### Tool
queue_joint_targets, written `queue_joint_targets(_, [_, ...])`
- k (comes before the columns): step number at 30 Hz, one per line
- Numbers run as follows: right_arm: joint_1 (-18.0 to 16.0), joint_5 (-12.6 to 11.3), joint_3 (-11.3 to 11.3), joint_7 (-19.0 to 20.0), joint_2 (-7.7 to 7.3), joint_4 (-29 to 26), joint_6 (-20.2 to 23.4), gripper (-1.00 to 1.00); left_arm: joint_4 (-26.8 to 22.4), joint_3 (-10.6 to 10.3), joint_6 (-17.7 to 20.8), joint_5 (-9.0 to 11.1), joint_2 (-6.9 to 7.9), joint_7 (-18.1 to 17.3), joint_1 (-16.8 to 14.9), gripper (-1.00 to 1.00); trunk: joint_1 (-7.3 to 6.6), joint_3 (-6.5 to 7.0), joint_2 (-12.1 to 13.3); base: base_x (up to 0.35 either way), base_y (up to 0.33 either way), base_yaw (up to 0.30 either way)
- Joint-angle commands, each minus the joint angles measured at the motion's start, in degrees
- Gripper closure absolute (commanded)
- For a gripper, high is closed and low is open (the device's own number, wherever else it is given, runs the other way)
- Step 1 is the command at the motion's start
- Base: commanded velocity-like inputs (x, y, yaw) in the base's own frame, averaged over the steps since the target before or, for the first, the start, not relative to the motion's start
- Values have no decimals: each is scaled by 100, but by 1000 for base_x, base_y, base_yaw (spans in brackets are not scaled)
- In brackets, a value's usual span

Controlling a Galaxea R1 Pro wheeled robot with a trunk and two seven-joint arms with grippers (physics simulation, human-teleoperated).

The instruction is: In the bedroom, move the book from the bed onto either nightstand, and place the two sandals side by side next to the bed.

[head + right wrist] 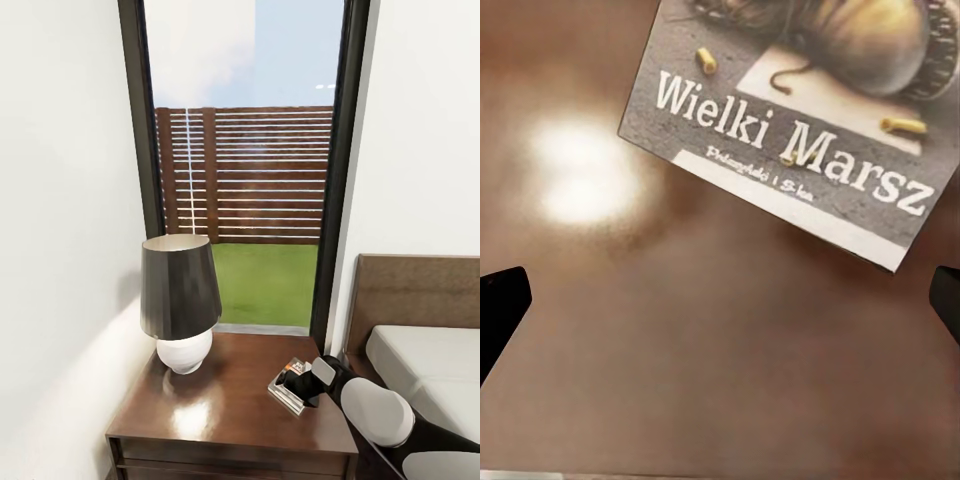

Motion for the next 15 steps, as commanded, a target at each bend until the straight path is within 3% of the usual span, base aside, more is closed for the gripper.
queue_joint_targets(1, [-2, 49, -48, -14, 7, -16, 32, -100, -19, -47, 35, 44, 4, 34, 0, -100, -1, -7, -3, 0, 0, 0])
queue_joint_targets(15, [-2, 49, -49, -14, 5, -16, 29, -100, -19, -47, 35, 44, 4, 34, 0, -100, -45, 29, 77, 0, 0, 0])
